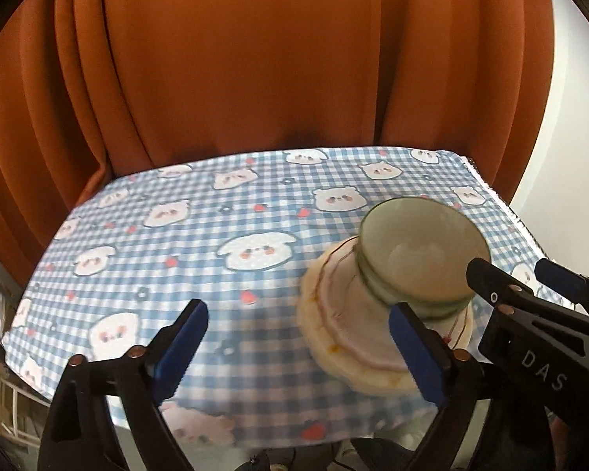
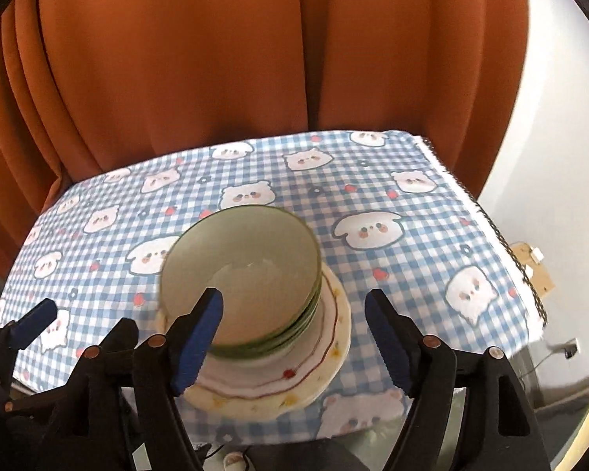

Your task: Organize plates and bowls

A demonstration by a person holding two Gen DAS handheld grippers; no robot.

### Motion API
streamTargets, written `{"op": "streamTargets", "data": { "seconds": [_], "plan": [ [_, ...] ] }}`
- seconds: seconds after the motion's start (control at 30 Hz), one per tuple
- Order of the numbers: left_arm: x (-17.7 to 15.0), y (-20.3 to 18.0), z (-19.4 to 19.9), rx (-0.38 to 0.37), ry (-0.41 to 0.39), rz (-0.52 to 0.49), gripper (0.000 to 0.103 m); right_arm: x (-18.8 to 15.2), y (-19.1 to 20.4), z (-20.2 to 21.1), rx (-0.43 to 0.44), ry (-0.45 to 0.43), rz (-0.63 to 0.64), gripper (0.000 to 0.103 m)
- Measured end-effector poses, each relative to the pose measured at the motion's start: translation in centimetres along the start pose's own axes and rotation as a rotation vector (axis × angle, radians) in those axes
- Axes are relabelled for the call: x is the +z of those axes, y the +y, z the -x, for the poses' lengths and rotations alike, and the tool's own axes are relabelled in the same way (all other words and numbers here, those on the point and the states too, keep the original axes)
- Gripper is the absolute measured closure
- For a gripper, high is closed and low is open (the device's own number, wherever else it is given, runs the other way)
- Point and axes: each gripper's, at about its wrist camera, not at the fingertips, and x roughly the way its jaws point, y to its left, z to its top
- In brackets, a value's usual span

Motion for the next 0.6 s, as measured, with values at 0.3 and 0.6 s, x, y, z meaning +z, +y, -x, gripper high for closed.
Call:
{"op": "streamTargets", "data": {
  "seconds": [0.3,0.6],
  "plan": [
    [-4.5,6.3,3.0,0.035,-0.045,0.009,0.003,-5.1,5.0,3.5,0.006,-0.083,0.028,0.022],
    [-8.1,11.0,3.9,0.066,-0.064,0.069,0.003,-9.4,8.8,4.1,0.037,-0.11,0.074,0.022]
  ]
}}
